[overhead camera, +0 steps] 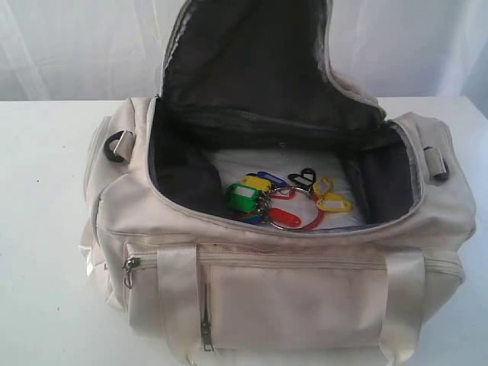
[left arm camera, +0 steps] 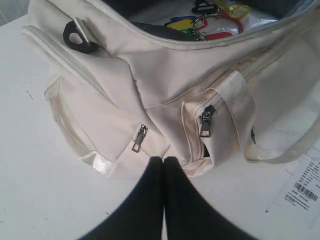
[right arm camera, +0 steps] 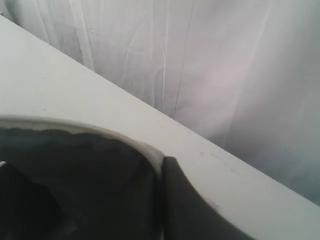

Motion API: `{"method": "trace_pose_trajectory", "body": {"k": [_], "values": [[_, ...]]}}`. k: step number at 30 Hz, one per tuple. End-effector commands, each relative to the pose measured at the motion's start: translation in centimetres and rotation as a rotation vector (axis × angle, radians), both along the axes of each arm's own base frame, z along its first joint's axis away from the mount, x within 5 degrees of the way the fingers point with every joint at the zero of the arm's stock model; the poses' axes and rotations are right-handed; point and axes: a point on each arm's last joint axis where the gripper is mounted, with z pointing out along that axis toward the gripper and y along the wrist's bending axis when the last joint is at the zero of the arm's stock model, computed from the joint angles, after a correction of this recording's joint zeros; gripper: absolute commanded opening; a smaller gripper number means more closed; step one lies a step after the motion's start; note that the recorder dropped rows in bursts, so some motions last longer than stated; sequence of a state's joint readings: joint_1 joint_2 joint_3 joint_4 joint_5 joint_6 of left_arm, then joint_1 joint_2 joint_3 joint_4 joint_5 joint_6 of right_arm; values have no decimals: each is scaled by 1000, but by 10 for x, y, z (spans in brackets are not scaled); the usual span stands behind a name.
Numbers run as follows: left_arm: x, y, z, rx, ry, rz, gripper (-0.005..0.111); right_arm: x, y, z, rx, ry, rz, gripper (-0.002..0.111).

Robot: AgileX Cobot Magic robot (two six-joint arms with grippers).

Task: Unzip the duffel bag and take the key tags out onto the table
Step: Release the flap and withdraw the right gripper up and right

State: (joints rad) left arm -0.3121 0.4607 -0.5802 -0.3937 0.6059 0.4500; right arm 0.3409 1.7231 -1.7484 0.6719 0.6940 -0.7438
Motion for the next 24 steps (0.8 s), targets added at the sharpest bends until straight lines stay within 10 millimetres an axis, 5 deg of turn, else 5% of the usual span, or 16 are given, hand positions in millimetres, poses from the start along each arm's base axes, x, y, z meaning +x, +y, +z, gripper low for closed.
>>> {"method": "trace_pose_trajectory", "body": {"k": [1, 16, 19, 24], "values": [[-2, 0, 1, -22, 4, 3, 0, 21, -17, -12, 49, 37, -45, 0], [-1, 0, 1, -22, 1, 5, 0, 84, -34, -102, 200, 275, -135, 2], [-1, 0, 1, -22, 1, 5, 0, 88, -34, -109, 219, 295, -169, 18], [-1, 0, 1, -22, 1, 5, 0, 87, -37, -90, 244, 238, -198, 81]]}}
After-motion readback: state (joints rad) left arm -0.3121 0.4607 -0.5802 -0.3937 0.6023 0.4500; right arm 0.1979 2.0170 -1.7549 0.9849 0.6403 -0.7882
